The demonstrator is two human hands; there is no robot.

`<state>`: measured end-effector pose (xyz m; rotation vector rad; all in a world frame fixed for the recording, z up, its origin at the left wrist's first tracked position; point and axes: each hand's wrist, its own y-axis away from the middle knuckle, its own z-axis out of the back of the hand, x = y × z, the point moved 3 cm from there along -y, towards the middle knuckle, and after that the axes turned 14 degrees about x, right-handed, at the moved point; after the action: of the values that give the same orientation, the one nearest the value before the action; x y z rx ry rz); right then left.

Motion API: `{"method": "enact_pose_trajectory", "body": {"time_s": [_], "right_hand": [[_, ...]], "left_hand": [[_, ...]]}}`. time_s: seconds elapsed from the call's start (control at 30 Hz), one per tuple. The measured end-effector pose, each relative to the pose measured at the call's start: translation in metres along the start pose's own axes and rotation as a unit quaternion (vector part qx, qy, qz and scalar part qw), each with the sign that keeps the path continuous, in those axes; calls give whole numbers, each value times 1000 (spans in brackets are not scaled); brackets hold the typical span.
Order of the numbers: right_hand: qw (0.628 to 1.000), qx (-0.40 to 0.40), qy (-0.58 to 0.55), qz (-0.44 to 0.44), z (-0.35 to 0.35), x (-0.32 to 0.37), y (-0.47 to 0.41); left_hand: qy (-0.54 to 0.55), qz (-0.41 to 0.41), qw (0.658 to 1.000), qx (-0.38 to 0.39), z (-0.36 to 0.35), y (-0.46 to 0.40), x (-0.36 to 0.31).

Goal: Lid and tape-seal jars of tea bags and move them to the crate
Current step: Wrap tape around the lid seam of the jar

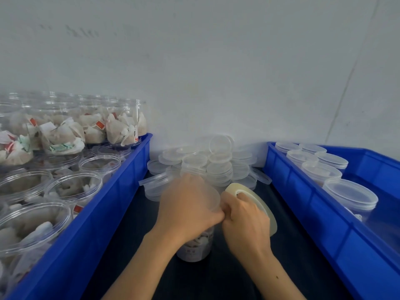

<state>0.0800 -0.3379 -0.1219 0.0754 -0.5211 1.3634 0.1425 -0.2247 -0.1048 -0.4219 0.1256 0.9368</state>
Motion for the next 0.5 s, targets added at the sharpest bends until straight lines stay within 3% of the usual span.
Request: {"method": "enact_pose_trajectory", "body": {"time_s": [0.5], "right_hand": [[999,19,-28,-41,-2,-12,-19]], "left_hand": [[-10,-5,1000,12,-2,-2,-1]]}}
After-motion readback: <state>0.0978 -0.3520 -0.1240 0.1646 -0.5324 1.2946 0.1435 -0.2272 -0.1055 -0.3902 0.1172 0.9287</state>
